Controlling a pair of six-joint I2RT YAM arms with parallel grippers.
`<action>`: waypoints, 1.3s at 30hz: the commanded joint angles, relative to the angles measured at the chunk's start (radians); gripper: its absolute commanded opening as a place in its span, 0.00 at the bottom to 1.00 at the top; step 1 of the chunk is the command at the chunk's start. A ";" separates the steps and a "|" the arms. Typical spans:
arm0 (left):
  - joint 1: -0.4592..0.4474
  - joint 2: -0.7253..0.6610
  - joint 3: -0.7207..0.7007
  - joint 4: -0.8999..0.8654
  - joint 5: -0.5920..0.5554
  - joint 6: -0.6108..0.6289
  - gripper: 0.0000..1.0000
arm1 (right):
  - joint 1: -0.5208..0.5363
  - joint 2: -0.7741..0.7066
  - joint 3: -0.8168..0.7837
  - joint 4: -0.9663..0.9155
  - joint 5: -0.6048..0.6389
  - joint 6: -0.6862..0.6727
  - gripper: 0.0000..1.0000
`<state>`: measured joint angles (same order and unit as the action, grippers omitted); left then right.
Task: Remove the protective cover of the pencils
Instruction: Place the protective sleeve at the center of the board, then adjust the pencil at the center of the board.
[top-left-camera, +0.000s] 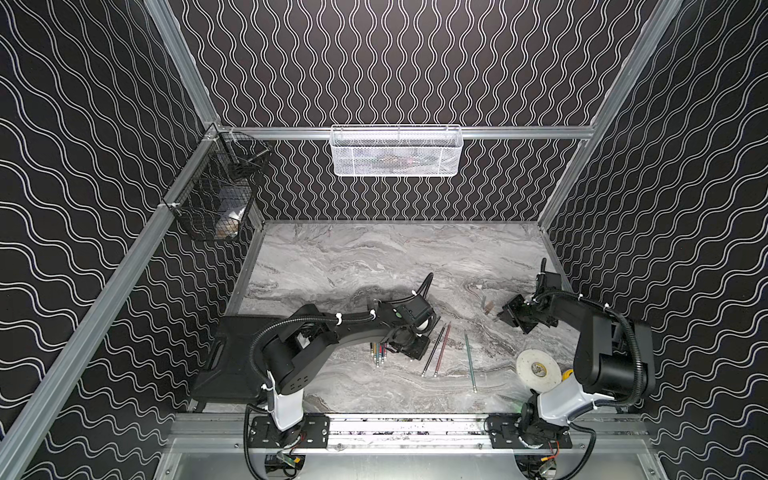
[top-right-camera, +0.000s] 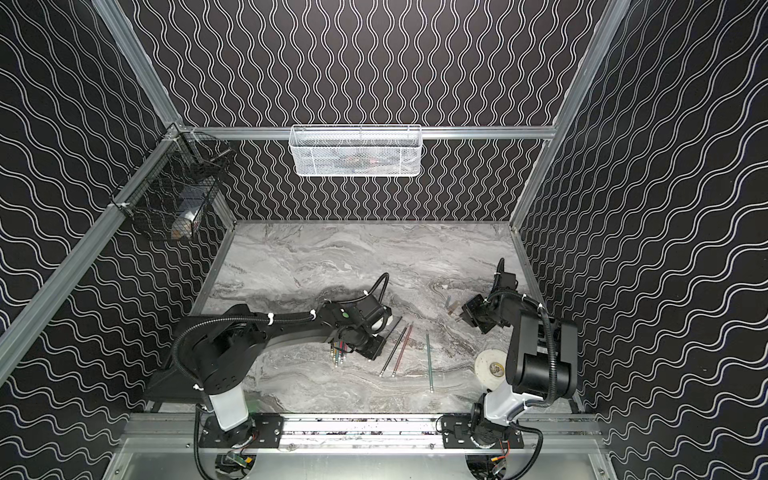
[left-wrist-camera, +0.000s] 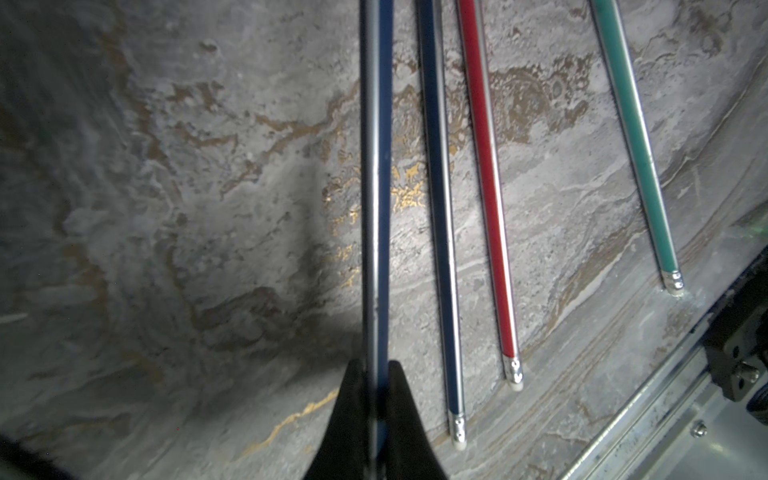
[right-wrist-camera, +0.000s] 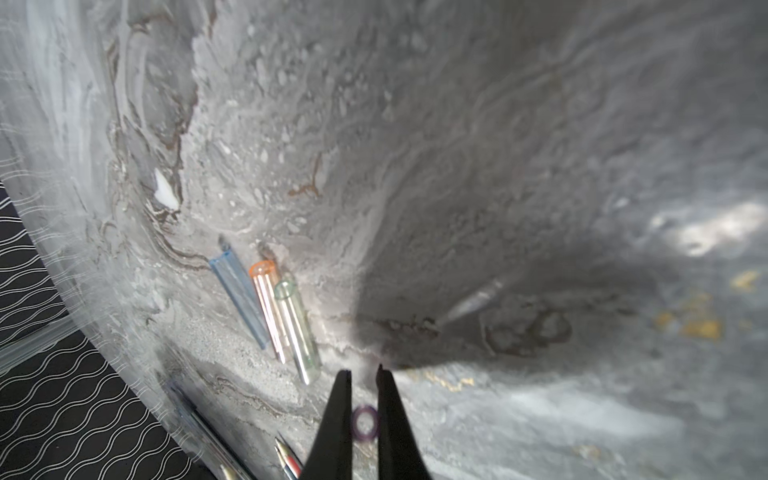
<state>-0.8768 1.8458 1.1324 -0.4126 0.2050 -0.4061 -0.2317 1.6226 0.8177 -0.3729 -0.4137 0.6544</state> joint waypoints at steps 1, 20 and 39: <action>-0.005 0.010 0.010 0.005 -0.003 -0.025 0.04 | -0.003 0.005 -0.002 0.017 -0.014 -0.003 0.09; -0.017 -0.011 0.013 -0.012 -0.024 -0.031 0.20 | -0.004 -0.006 -0.008 0.037 -0.052 -0.004 0.25; 0.136 -0.116 0.041 -0.158 -0.188 0.058 0.28 | -0.003 -0.115 -0.026 0.014 -0.044 -0.041 0.26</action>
<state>-0.7597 1.7370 1.1828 -0.5392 0.0608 -0.3641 -0.2363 1.5475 0.7948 -0.3393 -0.4805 0.6403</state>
